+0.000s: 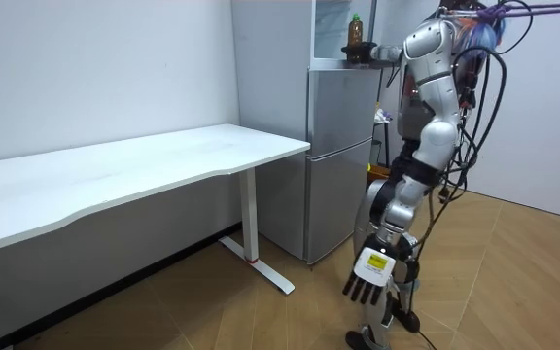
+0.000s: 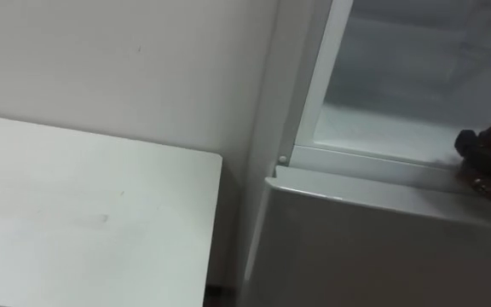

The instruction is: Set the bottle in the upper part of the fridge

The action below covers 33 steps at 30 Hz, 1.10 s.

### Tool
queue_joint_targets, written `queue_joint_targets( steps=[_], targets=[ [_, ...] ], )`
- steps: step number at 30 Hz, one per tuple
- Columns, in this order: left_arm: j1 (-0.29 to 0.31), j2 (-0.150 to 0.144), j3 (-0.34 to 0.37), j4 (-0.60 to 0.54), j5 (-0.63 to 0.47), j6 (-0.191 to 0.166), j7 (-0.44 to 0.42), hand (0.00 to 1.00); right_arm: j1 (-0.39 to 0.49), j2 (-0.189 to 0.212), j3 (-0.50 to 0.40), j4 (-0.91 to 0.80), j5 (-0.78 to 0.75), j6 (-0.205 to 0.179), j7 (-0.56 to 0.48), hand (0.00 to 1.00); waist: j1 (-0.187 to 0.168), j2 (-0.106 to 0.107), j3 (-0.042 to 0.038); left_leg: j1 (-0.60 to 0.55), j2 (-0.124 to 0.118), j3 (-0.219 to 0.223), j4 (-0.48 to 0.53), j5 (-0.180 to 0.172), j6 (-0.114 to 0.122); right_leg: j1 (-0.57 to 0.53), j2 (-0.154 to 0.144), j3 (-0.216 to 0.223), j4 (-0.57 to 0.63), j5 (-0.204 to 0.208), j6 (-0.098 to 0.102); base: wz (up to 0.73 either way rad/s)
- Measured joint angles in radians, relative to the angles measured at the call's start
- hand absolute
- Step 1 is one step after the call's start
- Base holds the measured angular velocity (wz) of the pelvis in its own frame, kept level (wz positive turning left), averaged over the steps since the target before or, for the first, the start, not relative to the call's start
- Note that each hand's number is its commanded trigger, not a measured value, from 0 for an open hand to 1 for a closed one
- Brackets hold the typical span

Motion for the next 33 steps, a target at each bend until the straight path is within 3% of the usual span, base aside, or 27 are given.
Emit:
queue_joint_targets(
  steps=[8,16,20,27,29,31,33],
  targets=[
    [0.013,0.012,0.000,0.018,0.000,0.019,-0.002,0.00,0.000,-0.013,0.022,0.017,-0.033,0.001,-0.023,1.00,0.021,-0.015,0.0014,-0.038,-0.002,-0.041,0.027,-0.003,-0.003,-0.001,0.001,-0.034,-0.006,0.000,0.000,0.14],
    [0.013,0.051,-0.001,0.017,0.001,0.027,-0.002,0.00,-0.005,-0.019,0.030,0.038,-0.033,0.000,-0.100,1.00,0.059,-0.013,0.0040,-0.074,0.000,-0.052,0.046,0.001,-0.009,-0.024,0.004,-0.053,-0.008,0.003,-0.006,0.04],
    [0.020,0.052,-0.001,-0.011,0.001,0.029,-0.008,0.00,-0.014,-0.023,0.031,0.037,-0.035,0.002,-0.149,1.00,0.072,-0.025,-0.0022,-0.110,0.000,-0.052,0.059,0.005,-0.008,-0.053,0.004,-0.055,-0.007,0.010,-0.016,0.00],
    [0.044,0.055,-0.002,-0.084,0.009,0.032,-0.007,0.00,-0.044,-0.074,0.134,0.040,-0.034,0.040,-0.204,1.00,0.075,-0.042,0.0024,-0.145,0.001,-0.060,0.087,0.007,-0.007,-0.073,0.005,-0.059,-0.004,0.014,-0.023,0.02],
    [0.044,0.058,-0.001,-0.088,0.009,0.037,-0.007,0.00,-0.055,-0.086,0.140,0.039,-0.035,0.066,-0.202,1.00,0.076,-0.049,-0.0022,-0.152,0.001,-0.060,0.088,0.008,-0.007,-0.082,0.004,-0.058,-0.001,0.014,-0.023,0.00],
    [0.044,0.058,-0.001,-0.088,0.009,0.053,-0.005,0.00,-0.083,-0.107,0.157,0.039,-0.032,0.097,-0.202,1.00,0.079,-0.051,-0.0013,-0.155,0.000,-0.060,0.089,0.008,-0.006,-0.086,0.004,-0.058,0.000,0.014,-0.023,0.00],
    [0.045,0.059,-0.001,-0.088,0.009,0.061,-0.002,0.00,-0.104,-0.130,0.186,0.039,-0.032,0.100,-0.200,1.00,0.080,-0.050,-0.0005,-0.157,0.000,-0.063,0.089,0.007,-0.006,-0.085,0.004,-0.061,0.000,0.014,-0.023,0.06]
  ],
)
